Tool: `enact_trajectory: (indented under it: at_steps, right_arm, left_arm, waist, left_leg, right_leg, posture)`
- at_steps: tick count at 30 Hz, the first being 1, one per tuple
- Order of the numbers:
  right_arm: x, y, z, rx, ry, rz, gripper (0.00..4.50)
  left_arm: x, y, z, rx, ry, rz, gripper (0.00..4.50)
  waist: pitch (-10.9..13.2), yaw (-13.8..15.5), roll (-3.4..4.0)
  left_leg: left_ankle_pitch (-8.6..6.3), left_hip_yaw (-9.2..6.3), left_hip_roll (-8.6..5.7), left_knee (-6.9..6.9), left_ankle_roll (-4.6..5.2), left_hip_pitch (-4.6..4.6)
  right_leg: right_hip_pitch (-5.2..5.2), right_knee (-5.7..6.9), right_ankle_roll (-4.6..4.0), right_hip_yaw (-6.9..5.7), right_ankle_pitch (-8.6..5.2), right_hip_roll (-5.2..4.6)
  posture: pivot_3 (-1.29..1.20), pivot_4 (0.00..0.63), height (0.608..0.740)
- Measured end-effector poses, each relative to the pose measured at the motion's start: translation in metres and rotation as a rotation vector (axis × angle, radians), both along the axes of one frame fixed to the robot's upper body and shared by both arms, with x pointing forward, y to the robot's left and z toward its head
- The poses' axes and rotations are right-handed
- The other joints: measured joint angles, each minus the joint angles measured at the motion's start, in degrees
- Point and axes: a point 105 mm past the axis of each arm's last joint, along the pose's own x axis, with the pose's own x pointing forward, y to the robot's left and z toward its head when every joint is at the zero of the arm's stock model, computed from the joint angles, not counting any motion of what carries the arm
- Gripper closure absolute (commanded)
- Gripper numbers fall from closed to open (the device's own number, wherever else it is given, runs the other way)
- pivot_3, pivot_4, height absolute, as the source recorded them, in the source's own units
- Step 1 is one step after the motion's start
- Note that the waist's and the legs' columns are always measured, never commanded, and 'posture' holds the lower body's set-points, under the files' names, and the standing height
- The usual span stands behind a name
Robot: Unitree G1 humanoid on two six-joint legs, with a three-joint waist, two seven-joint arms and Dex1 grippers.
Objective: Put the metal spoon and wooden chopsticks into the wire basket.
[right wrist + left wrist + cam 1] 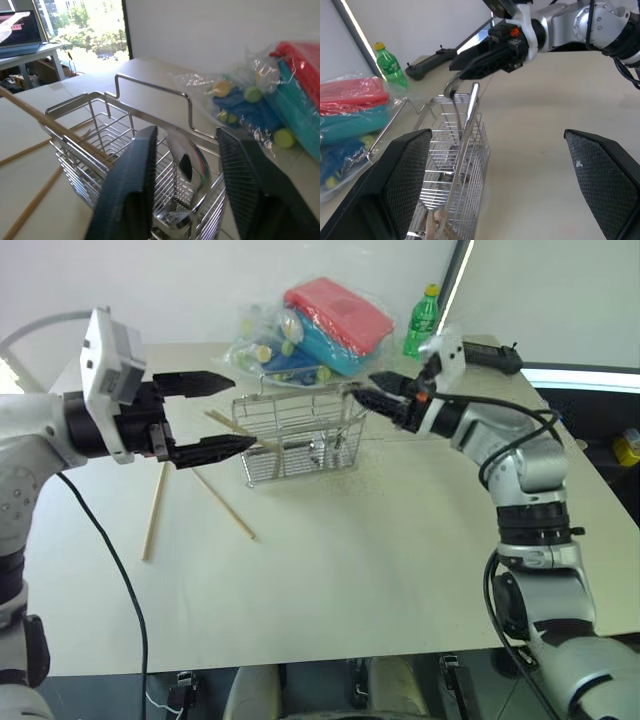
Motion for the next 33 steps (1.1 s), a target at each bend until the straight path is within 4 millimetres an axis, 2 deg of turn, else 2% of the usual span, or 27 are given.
enact_trajectory:
  at_steps: [1, 2, 6, 11, 14, 16, 18, 21, 25, 27, 29, 33]
  right_arm:
    - [-0.001, 0.0, 0.002, -0.004, -0.006, 0.001, 0.22]
    - [-0.003, 0.001, 0.004, -0.007, -0.015, 0.004, 0.09]
    - [-0.007, -0.003, 0.012, -0.036, -0.048, -0.002, 0.09]
    - [-0.011, -0.027, 0.02, -0.104, -0.07, -0.036, 0.09]
    - [-0.022, -0.04, 0.033, -0.17, -0.104, -0.013, 0.09]
    - [-0.037, -0.046, 0.044, -0.211, -0.128, 0.046, 0.09]
    - [-0.057, -0.052, 0.055, -0.263, -0.161, 0.115, 0.09]
    - [-0.087, -0.057, 0.057, -0.346, -0.167, 0.23, 0.09]
    - [-0.121, -0.061, 0.04, -0.419, -0.073, 0.37, 0.09]
    - [-0.133, -0.061, 0.024, -0.433, -0.025, 0.409, 0.09]
    - [-0.138, -0.058, 0.012, -0.426, 0.006, 0.425, 0.09]
    - [-0.137, -0.052, 0.01, -0.381, -0.01, 0.38, 0.09]
  left_arm:
    - [0.001, 0.0, 0.001, -0.002, -0.003, 0.0, 0.0]
    - [0.001, 0.0, 0.002, -0.003, -0.009, 0.0, 0.0]
    - [0.002, -0.002, 0.003, -0.003, -0.02, -0.005, 0.0]
    - [0.007, 0.0, -0.001, 0.002, -0.014, 0.009, 0.0]
    - [0.009, 0.004, 0.0, 0.001, -0.015, 0.026, 0.0]
    - [0.011, 0.009, 0.001, 0.011, -0.015, 0.05, 0.0]
    - [0.015, 0.023, 0.002, 0.052, -0.017, 0.128, 0.0]
    - [0.023, 0.049, -0.004, 0.111, 0.0, 0.275, 0.0]
    - [0.033, 0.078, -0.011, 0.131, 0.053, 0.425, 0.0]
    - [0.037, 0.097, -0.011, 0.134, 0.079, 0.52, 0.0]
    - [0.041, 0.113, -0.013, 0.12, 0.106, 0.597, 0.0]
    - [0.058, 0.14, -0.019, 0.096, 0.16, 0.748, 0.0]
  waist:
    - [0.0, 0.0, 0.0]
    - [0.0, 0.0, 0.0]
    - [0.0, 0.1, 0.0]
    - [0.0, 0.1, 0.0]
    - [0.0, 0.1, 0.02]
    - [0.0, 0.1, 0.02]
    - [0.0, 0.0, 0.02]
    - [0.0, 0.0, 0.02]
    - [0.0, 0.2, -0.04]
    - [0.0, 0.2, -0.1]
    - [0.0, 0.2, -0.07]
    - [0.0, 0.4, -0.1]
  left_leg:
    - [0.0, 0.0, 0.0, 0.0, 0.0, 0.0]
    - [0.0, -0.01, 0.0, 0.0, 0.0, 0.0]
    - [0.0, -0.01, 0.0, 0.0, 0.0, 0.0]
    - [0.0, 0.0, 0.0, -0.01, 0.0, 0.0]
    - [-0.01, -0.01, 0.0, -0.03, 0.01, -0.01]
    - [-0.01, 0.0, 0.0, -0.05, 0.02, -0.01]
    - [-0.02, 0.01, 0.0, -0.08, 0.04, -0.01]
    - [-0.04, 0.01, 0.01, -0.13, 0.06, 0.03]
    - [-0.05, 0.01, 0.02, -0.06, 0.04, 0.02]
    - [-0.05, 0.01, 0.02, -0.06, 0.03, 0.03]
    - [-0.06, 0.06, 0.02, -0.03, 0.03, 0.03]
    - [-0.05, 0.03, 0.02, -0.03, 0.03, 0.03]
  right_leg:
    - [0.0, 0.0, 0.0, 0.0, 0.0, 0.0]
    - [0.0, 0.0, 0.0, 0.0, 0.0, 0.0]
    - [0.01, -0.01, 0.0, 0.0, 0.0, 0.0]
    - [0.0, -0.03, 0.0, 0.0, -0.01, 0.0]
    - [-0.01, -0.04, 0.0, 0.0, -0.01, 0.0]
    - [-0.03, -0.05, 0.0, 0.0, -0.01, 0.0]
    - [-0.05, -0.08, 0.01, 0.0, -0.02, 0.0]
    - [-0.02, -0.1, 0.23, 0.0, -0.17, -0.01]
    - [-0.01, -0.16, 0.14, 0.0, -0.26, -0.03]
    - [0.0, -0.15, 0.1, 0.0, -0.3, -0.04]
    - [-0.01, -0.16, 0.11, 0.0, -0.3, -0.08]
    - [-0.01, -0.14, 0.1, -0.01, -0.3, -0.06]
  posture:
    - [0.0, 0.15, 0.678]
    - [0.0, 0.15, 0.678]
    - [0.0, 0.15, 0.678]
    - [0.0, 0.15, 0.678]
    - [0.0, 0.15, 0.678]
    - [0.0, 0.15, 0.678]
    - [0.0, 0.15, 0.678]
    - [0.0, 0.15, 0.678]
    - [0.0, 0.15, 0.678]
    - [0.0, 0.15, 0.678]
    - [0.0, 0.15, 0.678]
    - [0.0, 0.15, 0.678]
